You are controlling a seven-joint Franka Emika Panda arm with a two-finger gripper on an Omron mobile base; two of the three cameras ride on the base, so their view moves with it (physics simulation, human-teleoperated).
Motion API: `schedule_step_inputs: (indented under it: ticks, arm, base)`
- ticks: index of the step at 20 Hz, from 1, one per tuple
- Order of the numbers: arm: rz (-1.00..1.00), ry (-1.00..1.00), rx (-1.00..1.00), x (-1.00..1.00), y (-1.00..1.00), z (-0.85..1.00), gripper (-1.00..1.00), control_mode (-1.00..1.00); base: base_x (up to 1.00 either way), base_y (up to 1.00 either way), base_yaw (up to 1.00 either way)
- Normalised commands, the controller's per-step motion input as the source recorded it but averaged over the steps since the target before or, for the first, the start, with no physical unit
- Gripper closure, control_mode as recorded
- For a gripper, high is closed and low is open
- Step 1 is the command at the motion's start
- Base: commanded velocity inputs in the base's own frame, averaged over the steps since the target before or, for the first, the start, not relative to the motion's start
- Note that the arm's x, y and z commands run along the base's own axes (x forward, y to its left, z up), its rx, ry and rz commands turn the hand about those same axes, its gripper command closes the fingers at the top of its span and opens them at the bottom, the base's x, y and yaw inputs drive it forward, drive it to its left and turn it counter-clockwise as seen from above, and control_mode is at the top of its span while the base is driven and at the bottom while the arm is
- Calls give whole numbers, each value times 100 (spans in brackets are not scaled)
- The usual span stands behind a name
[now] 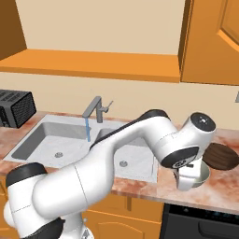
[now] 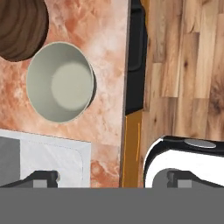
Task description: Rinse each bowl for a few seconds and place them down in the sink or on the counter.
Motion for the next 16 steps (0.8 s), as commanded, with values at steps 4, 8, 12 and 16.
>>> schedule_step_inputs:
  ticks: [4, 8, 12, 16]
  arm:
    - [1, 0, 11, 12, -5, -27, -100, -100]
    - [1, 0, 11, 15, 0, -26, -100, -100]
    - [0, 0, 8, 15, 0, -24, -100, -100]
    - [0, -3, 4, 10, -2, -30, -100, -100]
  base:
    - [0, 0, 0]
    - [0, 0, 0]
    - [0, 0, 0]
    - [0, 0, 0]
